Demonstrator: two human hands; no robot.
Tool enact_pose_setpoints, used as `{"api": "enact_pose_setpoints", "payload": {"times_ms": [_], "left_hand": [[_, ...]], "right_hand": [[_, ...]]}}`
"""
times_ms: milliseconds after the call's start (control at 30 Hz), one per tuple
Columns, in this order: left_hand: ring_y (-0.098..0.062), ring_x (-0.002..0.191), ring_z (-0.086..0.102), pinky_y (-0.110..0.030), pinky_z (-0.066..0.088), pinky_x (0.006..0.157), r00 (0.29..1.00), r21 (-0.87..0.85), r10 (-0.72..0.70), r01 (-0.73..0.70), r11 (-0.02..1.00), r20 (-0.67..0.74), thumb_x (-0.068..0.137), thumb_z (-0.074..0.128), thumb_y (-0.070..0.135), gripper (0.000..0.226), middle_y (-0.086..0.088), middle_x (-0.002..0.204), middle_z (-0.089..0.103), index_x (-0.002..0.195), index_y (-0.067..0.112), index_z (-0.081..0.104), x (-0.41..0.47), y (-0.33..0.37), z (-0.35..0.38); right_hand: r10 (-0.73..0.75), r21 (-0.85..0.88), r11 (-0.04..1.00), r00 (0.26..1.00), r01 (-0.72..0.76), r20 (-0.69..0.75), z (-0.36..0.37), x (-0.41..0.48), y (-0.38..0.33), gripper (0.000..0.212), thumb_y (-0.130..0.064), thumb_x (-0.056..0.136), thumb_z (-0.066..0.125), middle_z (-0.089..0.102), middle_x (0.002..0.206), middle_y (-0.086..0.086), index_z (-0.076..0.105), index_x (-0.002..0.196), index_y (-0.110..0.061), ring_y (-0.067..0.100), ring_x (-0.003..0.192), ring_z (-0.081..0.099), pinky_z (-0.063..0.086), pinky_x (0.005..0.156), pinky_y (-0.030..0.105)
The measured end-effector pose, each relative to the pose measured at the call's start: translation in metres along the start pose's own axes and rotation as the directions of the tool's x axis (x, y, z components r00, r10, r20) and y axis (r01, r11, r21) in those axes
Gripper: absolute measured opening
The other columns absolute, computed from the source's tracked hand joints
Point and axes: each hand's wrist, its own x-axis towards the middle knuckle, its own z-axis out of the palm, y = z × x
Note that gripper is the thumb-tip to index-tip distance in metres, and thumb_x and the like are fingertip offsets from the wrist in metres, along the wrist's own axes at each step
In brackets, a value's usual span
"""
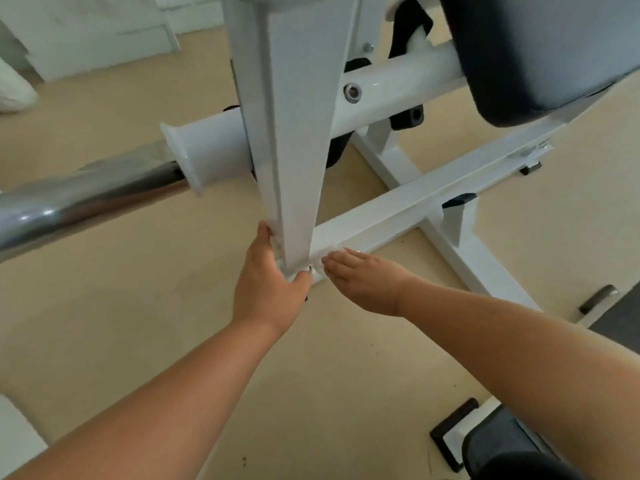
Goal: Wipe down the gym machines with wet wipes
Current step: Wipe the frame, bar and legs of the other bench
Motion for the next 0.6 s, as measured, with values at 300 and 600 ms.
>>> {"api": "enact_pose_setpoints", "payload": {"times_ms": [300,600], "left_hand": [[-0.026,0.111,0.061,-0.043,0.054,0.090,0.981,-0.088,-0.069,0.054,0.995,-0.183,0.089,0.066,0.052,0.065,-0.001,0.125,0.059,0.137,0.021,0.036,0.026,-0.009,0.045],[0.011,0.094,0.044,0.008,0.028,0.076,0.953,0.020,0.006,0.000,1.000,-0.303,0.096,0.063,0.032,0.061,0.000,0.120,0.050,0.138,-0.004,0.039,0.029,-0.018,0.065]], "right_hand": [[0.145,0.438,0.889,0.989,-0.133,0.007,0.055,-0.010,-0.017,0.065,-0.015,0.098,0.012,0.014,0.170,0.017,0.015,0.161,0.000,0.032,0.158,0.007,-0.003,0.121,0.036],[0.255,0.645,0.691,0.945,-0.326,0.204,0.118,0.015,-0.035,0.071,-0.008,0.100,0.028,-0.011,0.172,0.007,-0.005,0.163,-0.007,0.023,0.157,-0.015,-0.019,0.115,0.029]]}}
